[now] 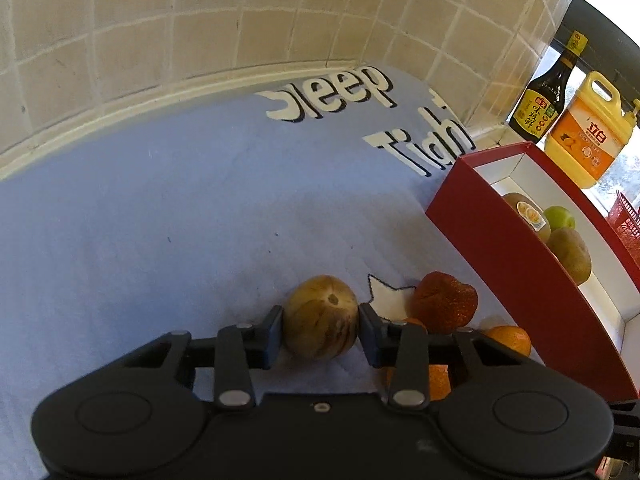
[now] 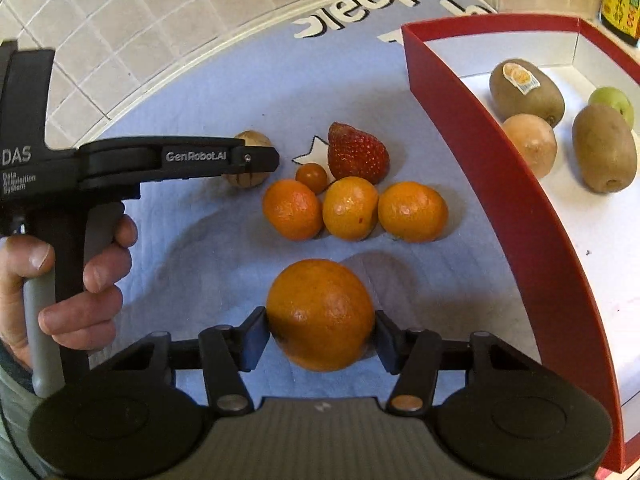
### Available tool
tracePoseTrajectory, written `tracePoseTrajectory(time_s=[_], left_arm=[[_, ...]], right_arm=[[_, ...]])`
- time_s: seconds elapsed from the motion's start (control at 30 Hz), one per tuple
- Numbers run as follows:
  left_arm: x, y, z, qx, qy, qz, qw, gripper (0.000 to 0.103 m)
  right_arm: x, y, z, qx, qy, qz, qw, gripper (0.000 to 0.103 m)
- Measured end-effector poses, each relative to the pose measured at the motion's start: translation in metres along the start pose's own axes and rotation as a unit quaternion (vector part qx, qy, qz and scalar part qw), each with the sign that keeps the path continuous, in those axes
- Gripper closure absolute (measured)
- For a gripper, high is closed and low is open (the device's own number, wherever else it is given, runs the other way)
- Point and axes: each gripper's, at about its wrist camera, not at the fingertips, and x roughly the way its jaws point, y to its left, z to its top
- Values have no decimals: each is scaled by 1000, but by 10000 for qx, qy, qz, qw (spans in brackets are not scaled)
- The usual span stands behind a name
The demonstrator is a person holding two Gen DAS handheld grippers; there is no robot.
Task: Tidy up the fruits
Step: 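Grasp the striped melon-like fruit with the left tool, then carry the striped fruit into the box and open the left tool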
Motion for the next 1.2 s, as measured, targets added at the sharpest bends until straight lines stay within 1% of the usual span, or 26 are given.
tracePoseTrajectory(time_s=[0.07, 0.17, 0.23, 0.3, 0.4, 0.47, 0.57, 0.63, 0.7, 0.83, 0.93, 1.0, 1.07, 1.2], left_arm=[[-7, -5, 3, 85, -78, 48, 9999, 57], [-26, -17, 13, 246, -344, -39, 9991, 57], [-42, -29, 23, 403, -601, -113, 9973, 57], [-54, -42, 35, 576, -826, -196, 9947, 57], [-66, -65, 56, 838, -1069, -458, 9897, 57], [-67, -84, 74, 1017, -1113, -709, 9860, 57], [-56, -119, 92, 1406, -1127, -911, 9794, 57], [-40, -147, 104, 1741, -1074, -994, 9738, 57], [-24, -166, 111, 1960, -951, -1055, 9703, 57], [27, -200, 124, 2200, -547, -1345, 9646, 57], [64, -212, 125, 2177, -201, -1434, 9652, 57], [87, -217, 126, 2138, 9, -1410, 9667, 57], [104, -220, 125, 2157, 131, -1366, 9668, 57], [124, -223, 122, 2220, 294, -1293, 9660, 57]], right_arm=[[-1, 2, 1, -6, -54, 19, 10000, 47], [-18, -3, 5, 159, -233, 227, 9993, 47], [-35, -12, 10, 310, -449, 336, 9979, 47], [-55, -23, 16, 434, -724, 343, 9958, 47], [-87, -45, 24, 617, -1199, 144, 9908, 47], [-103, -63, 30, 742, -1460, -22, 9865, 47], [-122, -96, 36, 1024, -1748, -284, 9788, 47], [-126, -119, 39, 1295, -1869, -445, 9728, 47], [-126, -143, 38, 1555, -1910, -569, 9675, 47], [-120, -187, 35, 1993, -1777, -825, 9602, 47], [-113, -211, 29, 2183, -1632, -933, 9576, 47], [-105, -222, 28, 2250, -1560, -941, 9572, 47], [-102, -230, 25, 2275, -1517, -921, 9575, 47], [-84, -236, 31, 2306, -1432, -903, 9582, 47]])
